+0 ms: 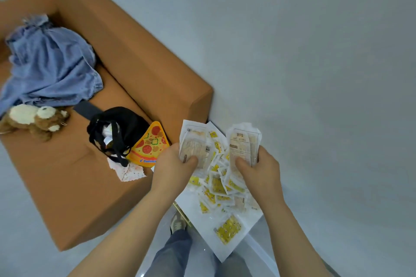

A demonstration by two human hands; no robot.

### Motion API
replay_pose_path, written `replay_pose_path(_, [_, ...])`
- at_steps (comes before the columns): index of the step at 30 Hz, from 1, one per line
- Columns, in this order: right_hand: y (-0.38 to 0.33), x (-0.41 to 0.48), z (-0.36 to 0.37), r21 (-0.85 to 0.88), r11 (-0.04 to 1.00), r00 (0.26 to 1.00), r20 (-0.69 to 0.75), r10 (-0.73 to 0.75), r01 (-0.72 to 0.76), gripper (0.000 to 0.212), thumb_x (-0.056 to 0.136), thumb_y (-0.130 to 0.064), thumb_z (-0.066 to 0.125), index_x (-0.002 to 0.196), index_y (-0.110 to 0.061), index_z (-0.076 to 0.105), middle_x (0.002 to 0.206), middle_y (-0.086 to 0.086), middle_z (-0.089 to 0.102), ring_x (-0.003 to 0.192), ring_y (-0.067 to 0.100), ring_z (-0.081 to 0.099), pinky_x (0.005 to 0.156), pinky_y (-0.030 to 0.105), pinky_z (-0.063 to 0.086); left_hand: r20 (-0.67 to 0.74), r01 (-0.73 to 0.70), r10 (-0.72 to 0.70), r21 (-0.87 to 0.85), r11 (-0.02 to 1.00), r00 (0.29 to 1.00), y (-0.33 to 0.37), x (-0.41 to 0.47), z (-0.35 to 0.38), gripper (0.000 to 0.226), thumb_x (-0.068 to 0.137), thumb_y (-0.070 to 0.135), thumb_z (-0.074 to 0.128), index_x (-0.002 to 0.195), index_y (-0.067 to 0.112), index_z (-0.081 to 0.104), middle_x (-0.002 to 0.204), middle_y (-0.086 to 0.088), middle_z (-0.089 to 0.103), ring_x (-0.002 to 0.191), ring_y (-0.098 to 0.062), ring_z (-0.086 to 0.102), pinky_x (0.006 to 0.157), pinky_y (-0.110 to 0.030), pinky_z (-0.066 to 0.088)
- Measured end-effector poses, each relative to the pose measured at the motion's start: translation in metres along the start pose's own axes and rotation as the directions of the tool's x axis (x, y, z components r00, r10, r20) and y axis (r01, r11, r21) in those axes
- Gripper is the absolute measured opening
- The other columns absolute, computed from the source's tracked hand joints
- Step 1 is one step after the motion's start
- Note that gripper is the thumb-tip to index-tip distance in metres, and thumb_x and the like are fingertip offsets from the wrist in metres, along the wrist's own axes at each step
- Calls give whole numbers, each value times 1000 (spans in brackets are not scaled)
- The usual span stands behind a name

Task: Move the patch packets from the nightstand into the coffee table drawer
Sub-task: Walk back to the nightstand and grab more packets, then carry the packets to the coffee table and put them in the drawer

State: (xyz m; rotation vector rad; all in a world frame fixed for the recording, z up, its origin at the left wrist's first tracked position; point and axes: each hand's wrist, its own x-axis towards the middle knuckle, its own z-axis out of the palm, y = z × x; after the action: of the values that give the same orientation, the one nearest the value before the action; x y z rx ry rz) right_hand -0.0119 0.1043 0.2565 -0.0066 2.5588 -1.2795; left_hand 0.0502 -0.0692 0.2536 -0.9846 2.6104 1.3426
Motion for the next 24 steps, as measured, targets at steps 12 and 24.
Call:
replay_pose_path(12, [-57,-31,-62,106,936,931,117,-346,335,11,81,-20,65,90,-24,64,82,-8,66,76,5,63,56,20,48,-427,-82,-37,-258,963,904,59,-105,-26,15,88,17,62,92,32,60,78,24,60,73,7,57,60,-12,44])
replay_pose_path(24, [-115,-98,-42,309,814,749,326,-576,492,31,86,-16,64,116,-26,63,103,-14,65,96,-2,60,64,0,45,-666,-134,-158,-365,921,729,33,-190,-82,24,86,17,64,91,40,60,80,30,60,75,17,57,64,-8,45])
